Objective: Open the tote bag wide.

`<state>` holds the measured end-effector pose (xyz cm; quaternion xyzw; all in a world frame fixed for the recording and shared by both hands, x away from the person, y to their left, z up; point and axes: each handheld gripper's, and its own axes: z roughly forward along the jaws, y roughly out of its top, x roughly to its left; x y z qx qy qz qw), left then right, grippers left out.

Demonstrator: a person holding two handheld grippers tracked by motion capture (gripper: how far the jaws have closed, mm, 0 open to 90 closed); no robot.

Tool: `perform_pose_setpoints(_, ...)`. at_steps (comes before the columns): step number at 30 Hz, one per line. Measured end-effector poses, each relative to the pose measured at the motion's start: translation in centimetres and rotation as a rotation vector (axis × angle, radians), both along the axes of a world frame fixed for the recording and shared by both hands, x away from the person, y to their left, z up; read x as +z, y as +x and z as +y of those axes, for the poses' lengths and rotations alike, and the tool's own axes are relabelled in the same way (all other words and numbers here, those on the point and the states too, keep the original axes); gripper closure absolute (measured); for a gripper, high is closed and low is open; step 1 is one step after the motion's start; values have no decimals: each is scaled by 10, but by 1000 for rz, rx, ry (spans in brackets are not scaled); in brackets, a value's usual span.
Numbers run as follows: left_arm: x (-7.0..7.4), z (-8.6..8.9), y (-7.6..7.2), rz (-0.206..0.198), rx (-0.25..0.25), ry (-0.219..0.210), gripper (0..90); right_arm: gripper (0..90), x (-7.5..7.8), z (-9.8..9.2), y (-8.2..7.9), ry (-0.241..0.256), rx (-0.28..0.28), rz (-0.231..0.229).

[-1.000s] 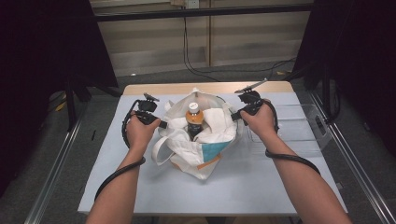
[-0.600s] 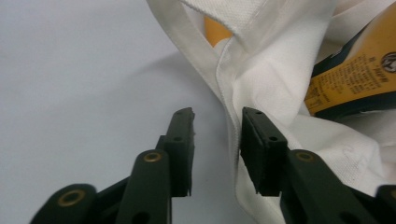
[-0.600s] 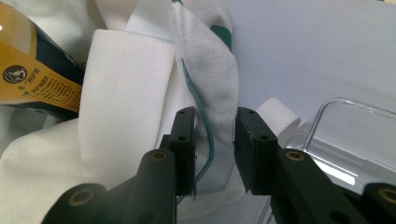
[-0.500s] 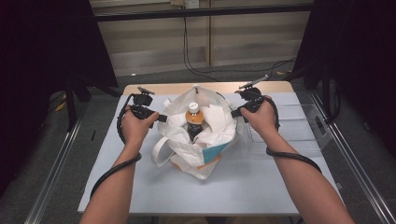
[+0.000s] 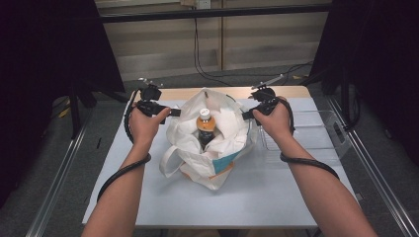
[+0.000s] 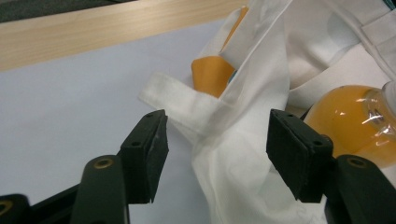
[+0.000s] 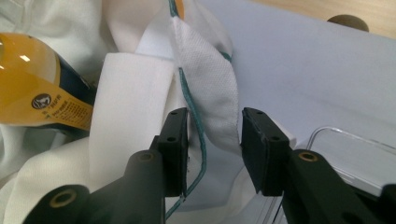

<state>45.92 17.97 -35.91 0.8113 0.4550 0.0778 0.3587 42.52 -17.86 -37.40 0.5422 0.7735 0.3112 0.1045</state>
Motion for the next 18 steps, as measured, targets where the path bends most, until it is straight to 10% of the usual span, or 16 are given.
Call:
perform_pose_setpoints(9,4,-19,8,-95,-39,51,359,603,7,8,6,1,11,-22)
perform_pose_setpoints(18,-6,-28,16,-94,-59,38,577,672,6,12,10,-2,18,-19)
